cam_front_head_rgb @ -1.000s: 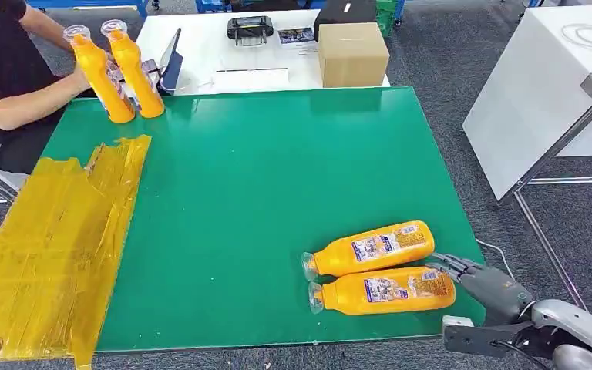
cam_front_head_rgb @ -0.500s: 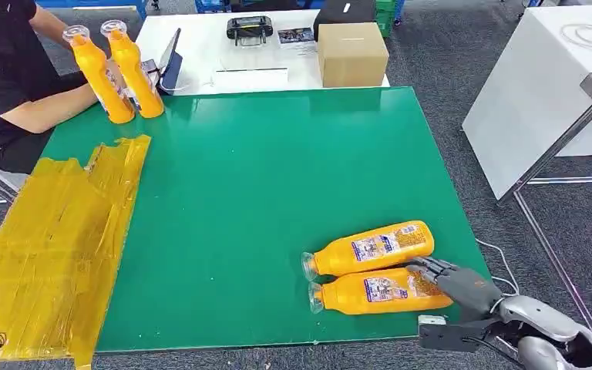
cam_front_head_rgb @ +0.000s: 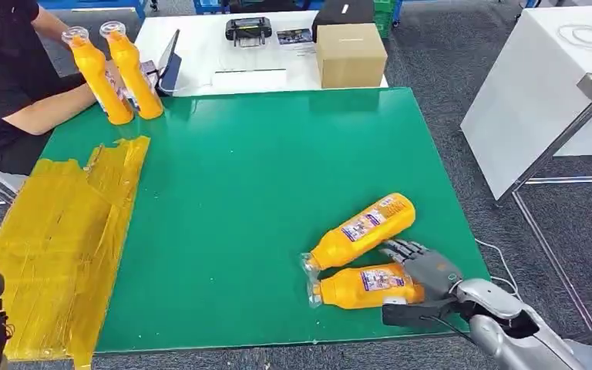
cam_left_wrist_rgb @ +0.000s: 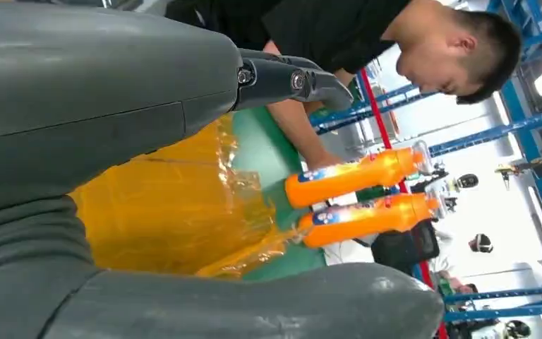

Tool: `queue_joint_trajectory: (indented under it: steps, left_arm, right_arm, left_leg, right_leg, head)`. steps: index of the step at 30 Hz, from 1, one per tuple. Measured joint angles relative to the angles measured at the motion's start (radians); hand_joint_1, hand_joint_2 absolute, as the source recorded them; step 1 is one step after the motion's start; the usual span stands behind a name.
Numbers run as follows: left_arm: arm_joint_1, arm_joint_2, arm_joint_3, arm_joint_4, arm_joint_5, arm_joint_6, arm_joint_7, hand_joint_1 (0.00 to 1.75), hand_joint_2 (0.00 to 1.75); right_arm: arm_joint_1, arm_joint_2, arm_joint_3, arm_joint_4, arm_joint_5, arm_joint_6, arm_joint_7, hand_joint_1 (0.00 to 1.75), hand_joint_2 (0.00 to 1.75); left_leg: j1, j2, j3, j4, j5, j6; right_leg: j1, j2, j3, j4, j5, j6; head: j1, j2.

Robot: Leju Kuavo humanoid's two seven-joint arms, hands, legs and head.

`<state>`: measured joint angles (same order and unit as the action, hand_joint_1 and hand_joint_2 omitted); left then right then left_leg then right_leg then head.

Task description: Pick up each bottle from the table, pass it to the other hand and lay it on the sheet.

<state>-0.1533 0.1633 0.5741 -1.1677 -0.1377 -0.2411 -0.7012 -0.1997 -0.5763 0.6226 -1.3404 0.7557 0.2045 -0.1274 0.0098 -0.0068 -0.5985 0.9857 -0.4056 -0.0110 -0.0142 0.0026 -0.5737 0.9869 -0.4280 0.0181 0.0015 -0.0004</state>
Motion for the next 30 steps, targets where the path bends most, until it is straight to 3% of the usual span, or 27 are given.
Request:
queue_joint_trajectory:
  steps: [8,12,18,21,22,23,26,28,29,30]
  left_arm:
    - [-0.058,-0.001,-0.038,0.053,-0.006,-0.010,0.000,0.00,0.00]
    - [-0.075,-0.001,-0.048,0.071,0.001,-0.018,0.000,0.00,0.00]
    - [-0.113,-0.001,-0.057,0.100,0.005,-0.024,0.000,0.00,0.00]
    - [-0.125,-0.003,-0.056,0.120,0.043,-0.051,0.011,0.00,0.00]
    - [-0.127,-0.007,-0.053,0.124,0.067,-0.069,0.028,0.00,0.00]
    - [-0.129,-0.014,-0.047,0.127,0.102,-0.091,0.064,0.00,1.75]
    - [-0.132,-0.063,-0.038,0.128,0.216,-0.157,0.189,0.00,1.75]
    - [-0.136,-0.103,-0.041,0.128,0.280,-0.158,0.265,0.00,1.75]
    - [-0.137,-0.120,-0.045,0.128,0.301,-0.150,0.285,0.00,0.00]
    - [-0.138,-0.133,-0.054,0.128,0.319,-0.142,0.296,0.00,0.00]
  right_arm:
    - [-0.104,0.097,0.074,0.197,-0.007,-0.024,-0.012,1.75,1.75]
    - [-0.129,0.107,0.089,0.240,-0.032,-0.015,-0.015,1.75,1.75]
    - [-0.150,0.112,0.098,0.256,-0.068,0.002,-0.018,1.75,1.75]
    - [-0.143,0.136,0.079,0.259,-0.171,-0.037,-0.073,1.75,1.75]
    - [-0.134,0.150,0.067,0.259,-0.205,-0.062,-0.097,1.75,1.75]
    - [-0.125,0.182,0.054,0.259,-0.242,-0.089,-0.126,1.75,1.75]
    - [-0.101,0.320,0.010,0.257,-0.372,-0.106,-0.193,1.75,1.75]
    - [-0.096,0.411,-0.014,0.253,-0.477,-0.069,-0.201,1.75,1.75]
    - [-0.099,0.455,-0.026,0.248,-0.518,-0.059,-0.197,1.75,1.75]
    - [-0.106,0.485,-0.036,0.244,-0.543,-0.053,-0.192,1.75,1.75]
  left_leg:
    - [0.010,0.020,0.032,-0.002,-0.019,-0.002]
    - [0.012,0.022,0.043,-0.002,-0.021,-0.002]
    - [0.013,0.023,0.042,-0.001,-0.019,-0.001]
    - [0.013,0.023,0.042,-0.001,-0.017,-0.001]
    - [0.013,0.023,0.040,-0.001,-0.017,-0.001]
    - [0.013,0.023,0.040,-0.001,-0.016,-0.001]
    - [0.013,0.022,0.038,-0.001,-0.013,-0.001]
    - [0.013,0.019,0.029,-0.001,-0.010,-0.003]
    - [0.013,0.018,0.024,0.000,-0.008,-0.003]
    - [0.013,0.016,0.021,0.000,-0.006,-0.004]
  right_leg:
    - [0.010,0.021,0.023,-0.012,-0.007,-0.005]
    - [0.013,0.025,0.034,-0.016,-0.011,-0.005]
    - [0.013,0.026,0.036,-0.018,-0.008,-0.003]
    - [0.013,0.026,0.035,-0.018,-0.007,-0.003]
    - [0.013,0.026,0.046,-0.018,-0.005,-0.002]
    - [0.013,0.026,0.045,-0.018,0.004,-0.002]
    - [0.013,0.026,0.041,-0.017,0.003,-0.002]
    - [0.013,0.024,0.033,-0.015,0.003,-0.002]
    - [0.013,0.022,0.027,-0.014,0.003,-0.002]
    - [0.013,0.020,0.025,-0.014,0.003,-0.002]
  head:
    - [0.000,0.000]
    - [0.000,0.000]
    - [0.000,0.000]
    - [0.001,0.000]
    - [0.001,0.000]
    - [0.000,0.000]
    - [0.000,0.000]
    - [0.000,0.000]
    - [-0.001,0.000]
    - [-0.002,0.000]
